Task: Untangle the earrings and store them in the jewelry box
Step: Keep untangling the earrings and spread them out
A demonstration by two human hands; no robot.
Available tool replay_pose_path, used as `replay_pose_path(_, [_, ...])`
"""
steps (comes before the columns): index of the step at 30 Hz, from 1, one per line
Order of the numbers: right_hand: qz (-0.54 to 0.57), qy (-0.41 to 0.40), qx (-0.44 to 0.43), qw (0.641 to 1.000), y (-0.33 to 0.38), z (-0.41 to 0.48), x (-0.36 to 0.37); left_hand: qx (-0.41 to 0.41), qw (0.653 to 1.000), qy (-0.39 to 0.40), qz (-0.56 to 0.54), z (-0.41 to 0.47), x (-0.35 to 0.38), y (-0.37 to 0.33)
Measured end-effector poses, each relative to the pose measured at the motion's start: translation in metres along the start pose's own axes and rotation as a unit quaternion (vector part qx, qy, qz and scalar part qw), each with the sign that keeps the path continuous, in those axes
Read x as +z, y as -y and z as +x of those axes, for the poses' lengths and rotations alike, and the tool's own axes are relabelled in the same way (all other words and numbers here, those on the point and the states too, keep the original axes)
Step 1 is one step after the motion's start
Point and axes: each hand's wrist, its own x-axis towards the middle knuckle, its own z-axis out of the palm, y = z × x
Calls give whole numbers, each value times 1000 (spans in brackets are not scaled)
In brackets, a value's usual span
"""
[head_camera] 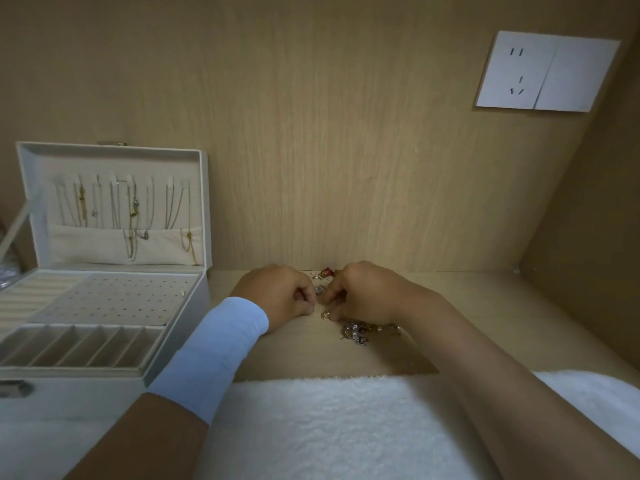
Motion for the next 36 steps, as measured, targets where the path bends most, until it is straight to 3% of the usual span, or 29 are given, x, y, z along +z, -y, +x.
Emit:
replay_pose_path(4, [30, -28, 20, 999, -1, 1, -1, 14, 1000, -20, 8, 2, 6, 3])
replay_pose_path(18, [17, -10, 45, 999, -2, 3, 4, 39, 995, -29, 83, 5, -1, 3])
replay_pose_path(29, [-25, -72, 47, 996, 2, 12, 18, 15, 995, -50, 88, 11, 4, -2])
replay_pose_path(36, [79, -88, 78, 990, -23, -10, -31, 15, 997, -68, 32, 11, -7, -9])
